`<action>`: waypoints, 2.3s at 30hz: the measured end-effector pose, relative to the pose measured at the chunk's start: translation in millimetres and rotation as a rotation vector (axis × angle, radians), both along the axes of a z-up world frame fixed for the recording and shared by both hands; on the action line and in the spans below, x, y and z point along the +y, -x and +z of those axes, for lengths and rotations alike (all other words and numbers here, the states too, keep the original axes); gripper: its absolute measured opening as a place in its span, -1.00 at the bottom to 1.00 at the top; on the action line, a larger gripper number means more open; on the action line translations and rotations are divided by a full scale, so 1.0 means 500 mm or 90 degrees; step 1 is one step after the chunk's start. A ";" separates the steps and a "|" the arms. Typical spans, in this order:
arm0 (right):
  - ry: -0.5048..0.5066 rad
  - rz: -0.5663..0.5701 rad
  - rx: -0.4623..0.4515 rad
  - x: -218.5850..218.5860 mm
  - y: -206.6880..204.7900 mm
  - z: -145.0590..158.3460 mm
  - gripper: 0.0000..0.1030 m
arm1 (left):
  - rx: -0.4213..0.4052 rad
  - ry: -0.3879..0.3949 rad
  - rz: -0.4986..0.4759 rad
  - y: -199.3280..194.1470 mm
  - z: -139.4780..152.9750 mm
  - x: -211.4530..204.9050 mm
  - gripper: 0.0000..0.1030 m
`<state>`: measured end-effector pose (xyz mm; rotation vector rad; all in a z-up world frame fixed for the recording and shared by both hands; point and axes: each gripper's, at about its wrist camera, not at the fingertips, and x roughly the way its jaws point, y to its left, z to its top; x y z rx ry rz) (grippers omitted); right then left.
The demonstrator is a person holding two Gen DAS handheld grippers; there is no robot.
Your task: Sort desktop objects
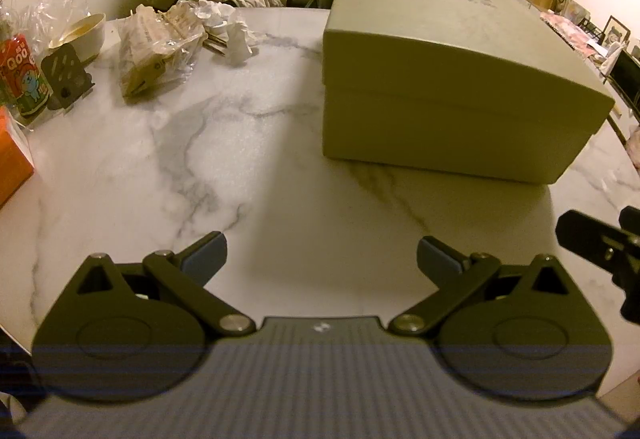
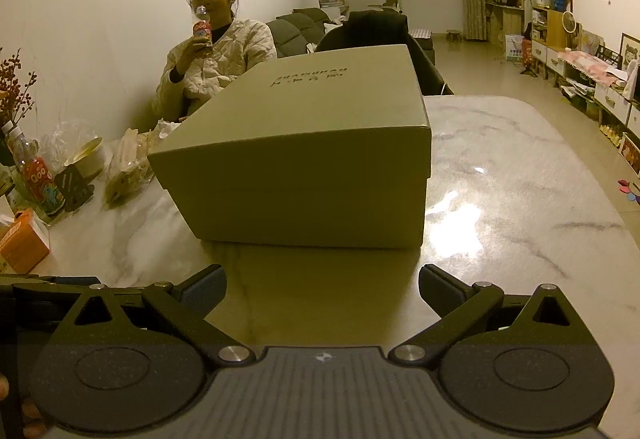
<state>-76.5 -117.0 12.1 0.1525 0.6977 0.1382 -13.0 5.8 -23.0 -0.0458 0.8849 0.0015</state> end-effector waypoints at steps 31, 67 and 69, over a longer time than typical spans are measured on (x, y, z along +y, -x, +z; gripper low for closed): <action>-0.006 -0.010 0.025 -0.003 -0.016 -0.023 0.99 | 0.020 0.004 0.001 -0.019 -0.021 0.007 1.00; 0.117 -0.130 0.009 0.028 -0.107 -0.172 0.99 | -0.085 -0.025 -0.047 -0.111 -0.105 -0.028 1.00; 0.117 -0.134 0.005 0.026 -0.108 -0.175 0.99 | -0.095 -0.023 -0.046 -0.111 -0.108 -0.027 1.00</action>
